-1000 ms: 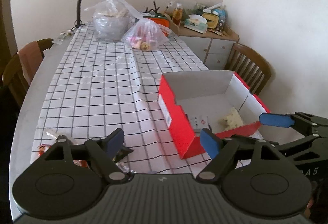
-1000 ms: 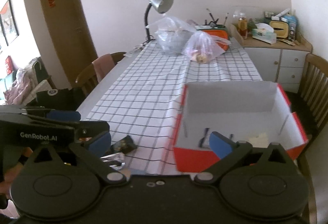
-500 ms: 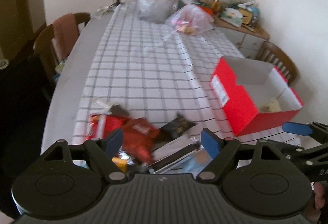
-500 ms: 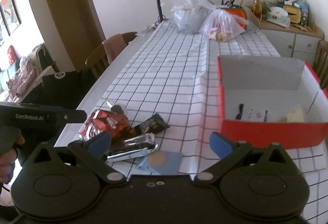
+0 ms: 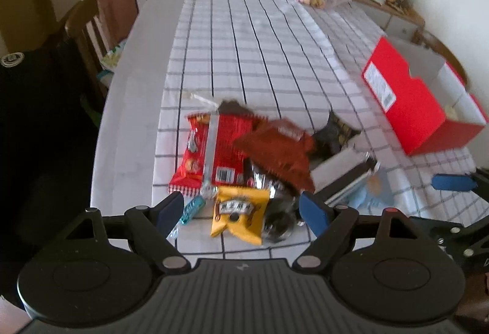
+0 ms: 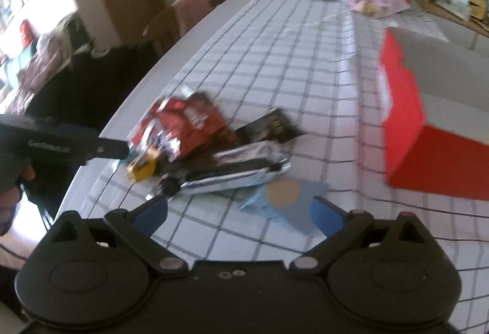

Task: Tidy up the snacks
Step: 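Move both tools back to the snack pile, then grasp the yellow sesame cake packet with the left gripper while the right gripper grasps a round dark snack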

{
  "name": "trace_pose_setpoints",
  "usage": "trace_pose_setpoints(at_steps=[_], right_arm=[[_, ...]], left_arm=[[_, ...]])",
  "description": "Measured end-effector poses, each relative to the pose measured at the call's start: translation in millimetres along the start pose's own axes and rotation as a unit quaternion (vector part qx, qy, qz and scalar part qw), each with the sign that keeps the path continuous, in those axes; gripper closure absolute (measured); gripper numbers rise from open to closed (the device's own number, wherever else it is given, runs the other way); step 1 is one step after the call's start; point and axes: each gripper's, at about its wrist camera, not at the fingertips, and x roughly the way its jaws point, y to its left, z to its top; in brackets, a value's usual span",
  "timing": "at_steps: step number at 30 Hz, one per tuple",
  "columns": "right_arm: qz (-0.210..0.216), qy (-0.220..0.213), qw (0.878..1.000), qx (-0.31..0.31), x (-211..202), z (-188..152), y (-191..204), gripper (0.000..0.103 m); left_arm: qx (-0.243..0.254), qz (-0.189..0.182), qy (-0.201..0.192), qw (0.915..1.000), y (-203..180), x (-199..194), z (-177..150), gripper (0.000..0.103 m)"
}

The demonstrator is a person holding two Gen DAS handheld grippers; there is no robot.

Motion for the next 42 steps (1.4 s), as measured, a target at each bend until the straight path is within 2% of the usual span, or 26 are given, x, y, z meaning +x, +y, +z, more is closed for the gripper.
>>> trace_pose_setpoints(at_steps=[3,9,18,22,27,29,35,42], right_arm=[[0.006,0.018,1.000,-0.025,14,-5,15,0.009],[0.016,0.035,0.998,-0.041,32,-8,29,0.017],[0.039,0.048,0.996,-0.064,54,-4,45,0.026],[0.045,0.048,0.995,-0.079,64,0,59,0.032],[0.039,0.046,0.994,-0.089,74,3,71,0.040],[0.031,0.042,0.995,-0.090,77,2,75,0.044],[-0.004,0.026,0.995,-0.091,88,2,81,0.052],[-0.006,0.012,0.996,-0.090,92,2,82,0.054]], left_arm=[[0.017,-0.009,0.018,0.9996,0,12,-7,0.020],[0.014,-0.029,0.048,0.9983,5,36,-10,0.022],[-0.031,-0.058,0.093,0.9935,22,64,-1,0.036],[-0.034,-0.063,0.095,0.9929,23,67,1,0.037],[-0.040,-0.058,0.095,0.9930,25,66,2,0.046],[-0.044,-0.057,0.095,0.9929,25,67,3,0.053],[-0.059,-0.057,0.094,0.9922,27,65,2,0.055],[-0.083,-0.067,0.093,0.9899,33,63,-1,0.056]])
